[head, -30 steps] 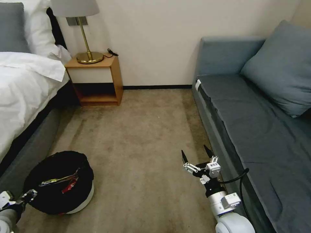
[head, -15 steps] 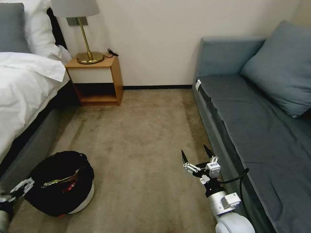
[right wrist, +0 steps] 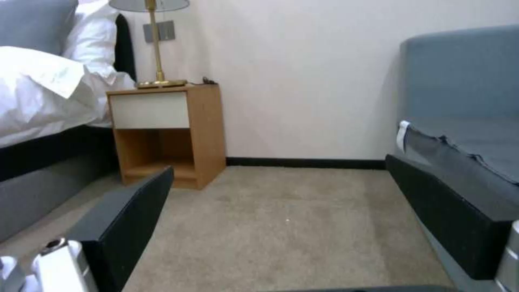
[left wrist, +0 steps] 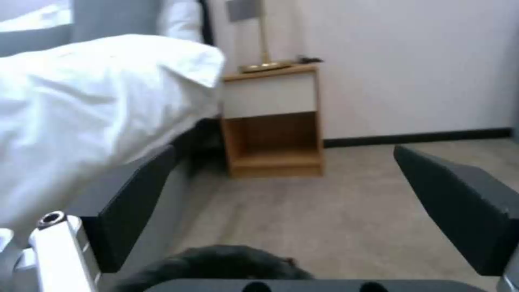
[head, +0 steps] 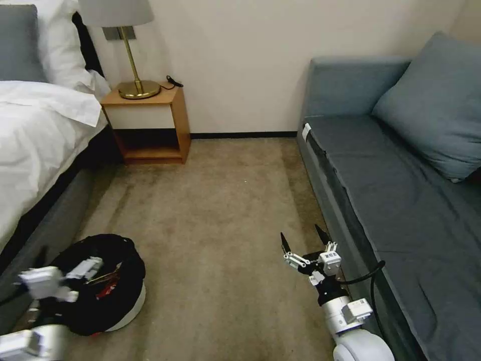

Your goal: Pick up the trash bin, then pick up the garbage on the floor and place it into the trash bin.

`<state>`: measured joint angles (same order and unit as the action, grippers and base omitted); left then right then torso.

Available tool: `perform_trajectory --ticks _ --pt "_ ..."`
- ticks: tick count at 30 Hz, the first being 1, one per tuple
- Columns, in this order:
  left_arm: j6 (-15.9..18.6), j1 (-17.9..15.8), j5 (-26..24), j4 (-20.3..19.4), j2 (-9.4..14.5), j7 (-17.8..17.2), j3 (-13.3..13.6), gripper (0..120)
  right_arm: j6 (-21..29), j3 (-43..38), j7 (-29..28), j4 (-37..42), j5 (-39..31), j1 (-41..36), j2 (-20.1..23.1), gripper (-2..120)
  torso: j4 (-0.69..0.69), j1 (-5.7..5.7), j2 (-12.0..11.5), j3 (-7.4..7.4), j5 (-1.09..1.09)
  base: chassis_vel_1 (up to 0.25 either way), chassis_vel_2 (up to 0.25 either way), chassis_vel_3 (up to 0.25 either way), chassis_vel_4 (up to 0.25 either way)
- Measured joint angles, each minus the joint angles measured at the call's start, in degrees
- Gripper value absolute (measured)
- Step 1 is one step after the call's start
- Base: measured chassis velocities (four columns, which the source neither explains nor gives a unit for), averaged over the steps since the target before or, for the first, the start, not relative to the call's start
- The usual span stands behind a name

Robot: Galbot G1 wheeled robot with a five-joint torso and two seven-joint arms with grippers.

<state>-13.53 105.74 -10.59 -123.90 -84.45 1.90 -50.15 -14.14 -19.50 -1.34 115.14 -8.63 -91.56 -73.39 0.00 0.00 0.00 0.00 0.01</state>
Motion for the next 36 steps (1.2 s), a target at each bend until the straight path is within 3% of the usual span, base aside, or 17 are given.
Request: perform_trajectory --ticks 1,5,8,36 --pt "0.0 0.0 0.0 0.0 0.0 0.0 0.0 100 0.0 0.0 0.0 0.0 0.0 0.0 0.0 100 0.00 0.00 0.0 0.00 0.00 0.000 0.000 0.000 0.000" --pt "-1.5 -2.4 2.2 2.0 -1.5 -0.1 4.3 100 0.0 0.0 0.0 0.0 0.0 0.0 0.0 100 0.00 0.00 0.0 0.00 0.00 0.000 0.000 0.000 0.000" --pt "-1.2 -3.4 2.3 2.4 -1.8 0.1 5.2 100 0.0 0.0 0.0 0.0 0.0 0.0 0.0 100 -0.01 0.00 0.0 0.00 -0.01 0.000 0.000 0.000 0.000" --pt "-0.1 -3.9 1.8 2.6 -1.8 0.1 5.1 100 0.0 0.0 0.0 0.0 0.0 0.0 0.0 100 0.00 0.00 0.0 0.00 -0.01 0.000 0.000 0.000 0.000"
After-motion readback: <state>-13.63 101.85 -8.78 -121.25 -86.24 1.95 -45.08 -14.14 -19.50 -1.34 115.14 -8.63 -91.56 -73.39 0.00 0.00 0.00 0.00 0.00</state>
